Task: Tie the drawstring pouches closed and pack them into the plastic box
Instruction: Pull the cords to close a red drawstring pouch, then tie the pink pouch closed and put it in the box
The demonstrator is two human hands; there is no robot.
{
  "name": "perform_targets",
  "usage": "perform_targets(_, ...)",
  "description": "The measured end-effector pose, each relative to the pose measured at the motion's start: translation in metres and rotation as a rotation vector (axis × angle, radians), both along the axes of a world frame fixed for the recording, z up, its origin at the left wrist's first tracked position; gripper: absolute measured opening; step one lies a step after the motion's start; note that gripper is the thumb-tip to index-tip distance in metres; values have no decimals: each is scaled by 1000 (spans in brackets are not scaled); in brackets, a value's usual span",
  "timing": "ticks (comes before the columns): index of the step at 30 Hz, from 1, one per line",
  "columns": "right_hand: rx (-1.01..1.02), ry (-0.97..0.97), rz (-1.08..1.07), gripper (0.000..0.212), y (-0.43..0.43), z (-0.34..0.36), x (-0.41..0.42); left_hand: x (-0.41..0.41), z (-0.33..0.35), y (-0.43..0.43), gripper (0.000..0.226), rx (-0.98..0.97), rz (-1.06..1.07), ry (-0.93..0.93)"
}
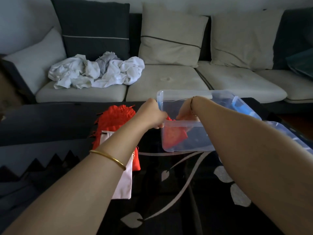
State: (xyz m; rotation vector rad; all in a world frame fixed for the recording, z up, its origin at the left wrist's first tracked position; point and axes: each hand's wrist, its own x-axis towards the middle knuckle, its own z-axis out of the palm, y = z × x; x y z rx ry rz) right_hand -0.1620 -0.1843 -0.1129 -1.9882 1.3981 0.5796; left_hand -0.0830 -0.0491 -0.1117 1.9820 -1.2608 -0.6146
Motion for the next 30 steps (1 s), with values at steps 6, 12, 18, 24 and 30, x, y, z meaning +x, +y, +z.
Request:
perform_targets(6, -384, 77, 106, 28, 31, 12, -8, 9, -2, 18, 35, -42, 51, -74)
perform_targets(12, -477, -855, -157, 18, 70, 28, -15, 37, -24, 84, 35, 66, 310, -500)
perform_targets(18, -277, -931, -59, 20, 158, -15, -6, 35, -58, 117, 39, 86, 310, -602)
perform_targets(24, -352, -831, -34, 35, 171, -57, 2, 33, -68, 121, 10, -74, 328, -617)
perform_targets(30, -309, -665, -66, 45, 168, -83, 4, 34, -70, 122, 15, -67, 273, -587)
